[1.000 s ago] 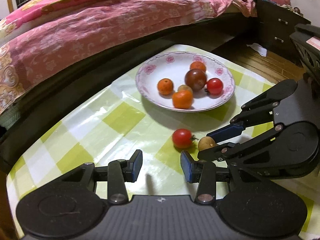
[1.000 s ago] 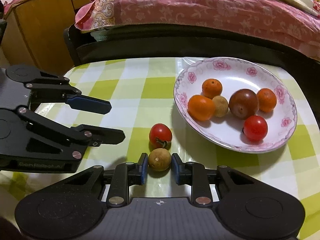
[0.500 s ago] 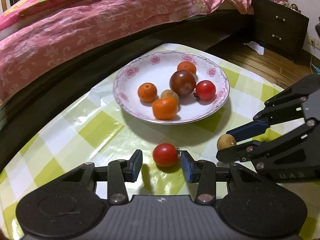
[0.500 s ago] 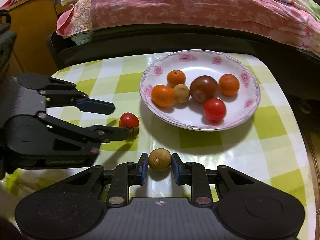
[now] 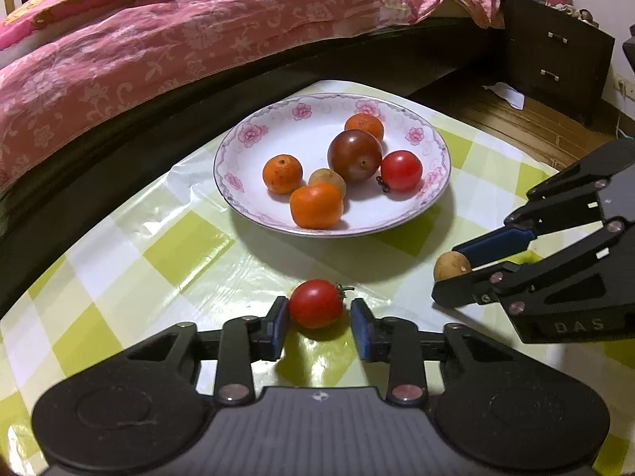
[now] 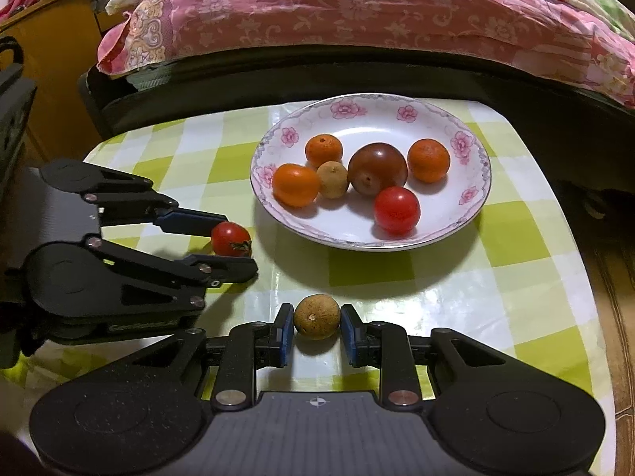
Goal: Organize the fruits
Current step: 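Grasp the longan with the right gripper while the left gripper grasps the cherry tomato, then lift the longan and cherry tomato and move both grippers toward the plate, then lower both fruits onto the plate and open both grippers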
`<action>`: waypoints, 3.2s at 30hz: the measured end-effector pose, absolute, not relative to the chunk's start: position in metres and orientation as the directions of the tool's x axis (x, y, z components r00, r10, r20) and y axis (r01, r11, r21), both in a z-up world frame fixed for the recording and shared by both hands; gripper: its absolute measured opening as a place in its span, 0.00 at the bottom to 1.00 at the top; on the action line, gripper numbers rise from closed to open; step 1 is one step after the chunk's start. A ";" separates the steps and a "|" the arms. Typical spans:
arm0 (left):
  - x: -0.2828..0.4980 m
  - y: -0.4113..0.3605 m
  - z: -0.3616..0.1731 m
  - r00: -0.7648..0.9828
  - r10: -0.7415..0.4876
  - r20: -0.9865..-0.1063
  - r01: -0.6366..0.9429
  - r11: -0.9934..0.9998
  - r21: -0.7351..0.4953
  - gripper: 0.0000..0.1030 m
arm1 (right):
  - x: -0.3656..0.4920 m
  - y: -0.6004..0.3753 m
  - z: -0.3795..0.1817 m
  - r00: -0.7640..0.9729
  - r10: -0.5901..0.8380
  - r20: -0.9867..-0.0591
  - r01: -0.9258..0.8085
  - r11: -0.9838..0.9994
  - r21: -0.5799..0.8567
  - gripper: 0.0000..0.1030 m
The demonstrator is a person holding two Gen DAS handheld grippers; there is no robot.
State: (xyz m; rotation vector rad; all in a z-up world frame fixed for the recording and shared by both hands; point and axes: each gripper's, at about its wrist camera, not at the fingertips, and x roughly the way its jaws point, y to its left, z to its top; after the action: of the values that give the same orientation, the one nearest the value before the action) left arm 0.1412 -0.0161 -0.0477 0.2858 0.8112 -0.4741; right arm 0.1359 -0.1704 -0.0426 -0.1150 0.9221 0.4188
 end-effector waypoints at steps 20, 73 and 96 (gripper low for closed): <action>0.079 0.004 -0.046 0.526 -0.327 -0.785 0.567 0.823 0.038 0.35 | 0.106 -0.174 -0.043 0.522 0.318 -0.791 -0.474 0.880 0.041 0.21; 0.099 -0.028 -0.014 0.628 -0.327 -0.707 0.537 0.839 0.090 0.36 | 0.109 -0.163 -0.018 0.600 0.307 -0.739 -0.452 0.892 0.004 0.21; 0.157 -0.043 -0.016 0.652 -0.315 -0.690 0.479 0.876 0.052 0.35 | 0.163 -0.177 -0.011 0.663 0.247 -0.707 -0.326 0.945 0.025 0.22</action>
State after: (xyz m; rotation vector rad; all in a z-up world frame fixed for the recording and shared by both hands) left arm 0.1569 -0.0427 -0.0161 0.2384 0.7334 -0.4556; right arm 0.1625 -0.1771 -0.0108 -0.1066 0.7825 0.3243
